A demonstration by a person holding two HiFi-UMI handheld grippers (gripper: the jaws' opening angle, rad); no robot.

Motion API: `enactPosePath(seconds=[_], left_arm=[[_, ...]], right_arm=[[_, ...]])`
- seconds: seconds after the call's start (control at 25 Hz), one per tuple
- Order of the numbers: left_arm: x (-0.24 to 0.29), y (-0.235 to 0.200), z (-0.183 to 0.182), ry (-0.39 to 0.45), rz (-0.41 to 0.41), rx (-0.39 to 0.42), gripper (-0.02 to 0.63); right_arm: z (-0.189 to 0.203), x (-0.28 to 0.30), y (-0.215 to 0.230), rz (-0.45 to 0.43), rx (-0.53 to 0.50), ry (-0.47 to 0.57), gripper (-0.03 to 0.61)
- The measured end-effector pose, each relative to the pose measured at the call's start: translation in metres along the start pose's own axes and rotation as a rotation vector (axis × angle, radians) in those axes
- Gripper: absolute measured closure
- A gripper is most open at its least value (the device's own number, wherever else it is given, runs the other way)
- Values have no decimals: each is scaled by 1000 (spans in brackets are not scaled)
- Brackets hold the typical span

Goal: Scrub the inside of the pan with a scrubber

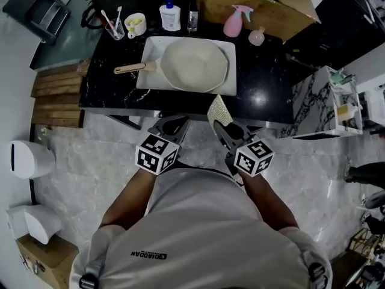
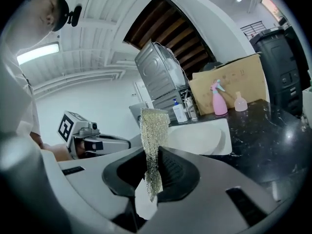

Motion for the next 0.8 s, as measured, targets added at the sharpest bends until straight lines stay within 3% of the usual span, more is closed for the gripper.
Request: enactPosePath(seconds=[0.24,0.56,0.8], left_arm=[[-34,33,-4,2,-48,23,598],[-60,46,-13,4,-14,86,598],[-84,36,-11,-14,15,87,598]], right_arm=[[-2,-35,-17,-27,-6,2,503],[-4,-44,-47,13,-29,15,503],[-8,-40,-72,56,-25,24,503]])
Point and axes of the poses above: the fingertips, and each gripper's own axes: x forward along the fingers, y to its right, z out of its underside, the point moved 4 cm from there along -x, backward along the fingers, and after that the axes turned 15 degrees about z, right-handed, at the moved point
